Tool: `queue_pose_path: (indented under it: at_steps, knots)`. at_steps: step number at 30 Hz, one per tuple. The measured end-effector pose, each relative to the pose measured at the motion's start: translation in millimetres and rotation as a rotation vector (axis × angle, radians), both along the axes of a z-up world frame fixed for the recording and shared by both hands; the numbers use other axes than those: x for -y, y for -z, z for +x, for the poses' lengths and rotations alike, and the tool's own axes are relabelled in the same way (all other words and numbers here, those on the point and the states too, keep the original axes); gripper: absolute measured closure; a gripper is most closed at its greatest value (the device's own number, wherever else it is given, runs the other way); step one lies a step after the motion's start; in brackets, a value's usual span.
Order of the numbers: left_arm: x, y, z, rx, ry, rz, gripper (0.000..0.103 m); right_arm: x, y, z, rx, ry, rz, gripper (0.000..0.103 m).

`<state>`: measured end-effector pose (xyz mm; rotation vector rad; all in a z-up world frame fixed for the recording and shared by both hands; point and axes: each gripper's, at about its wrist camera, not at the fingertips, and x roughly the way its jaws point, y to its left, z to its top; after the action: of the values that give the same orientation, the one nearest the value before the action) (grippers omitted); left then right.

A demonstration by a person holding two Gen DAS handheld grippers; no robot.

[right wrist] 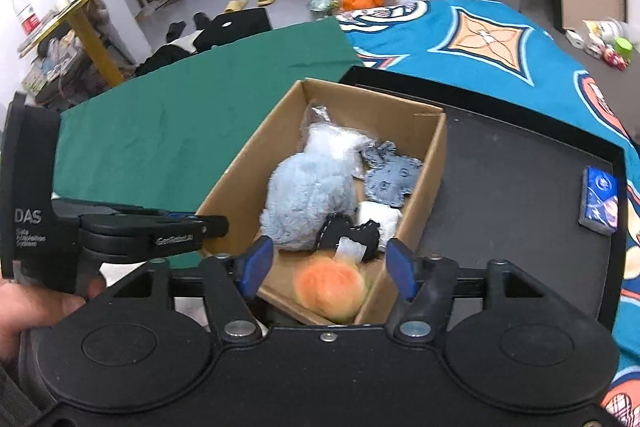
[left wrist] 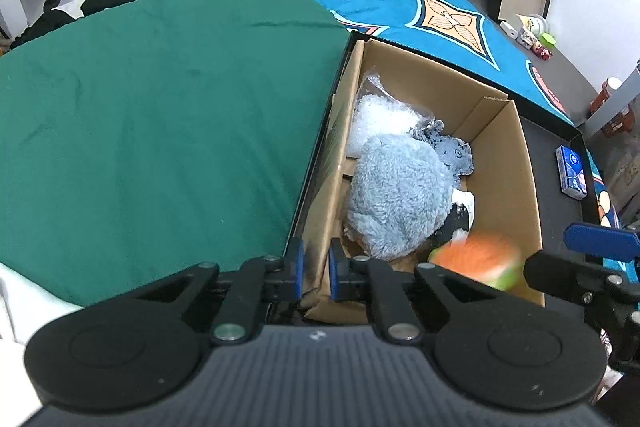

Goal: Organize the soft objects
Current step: 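Carry the hamburger plush into the box and open the right tool, then move the right tool to the blue tissue pack and grasp it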

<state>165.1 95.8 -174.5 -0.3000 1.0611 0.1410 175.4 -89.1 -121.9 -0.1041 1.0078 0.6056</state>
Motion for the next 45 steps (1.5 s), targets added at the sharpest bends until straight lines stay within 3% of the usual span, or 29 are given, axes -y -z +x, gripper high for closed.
queue_pose_path:
  at_steps: [18,26,30,38,45]
  knots:
    - [8,-3,2,-0.014,0.027,0.036,0.091,42,2,10,0.000,0.136,-0.014,0.039]
    - [16,-5,6,-0.042,0.040,0.075,0.088,55,6,16,-0.001,0.148,-0.002,0.032]
    - [20,-5,9,-0.066,0.045,0.107,0.086,65,10,21,0.001,0.173,-0.004,0.023]
    - [29,-8,18,-0.091,0.044,0.154,0.060,90,16,35,0.016,0.238,0.003,0.023]
    - [40,-10,25,-0.112,0.053,0.192,0.057,108,22,50,0.036,0.278,0.010,0.021]
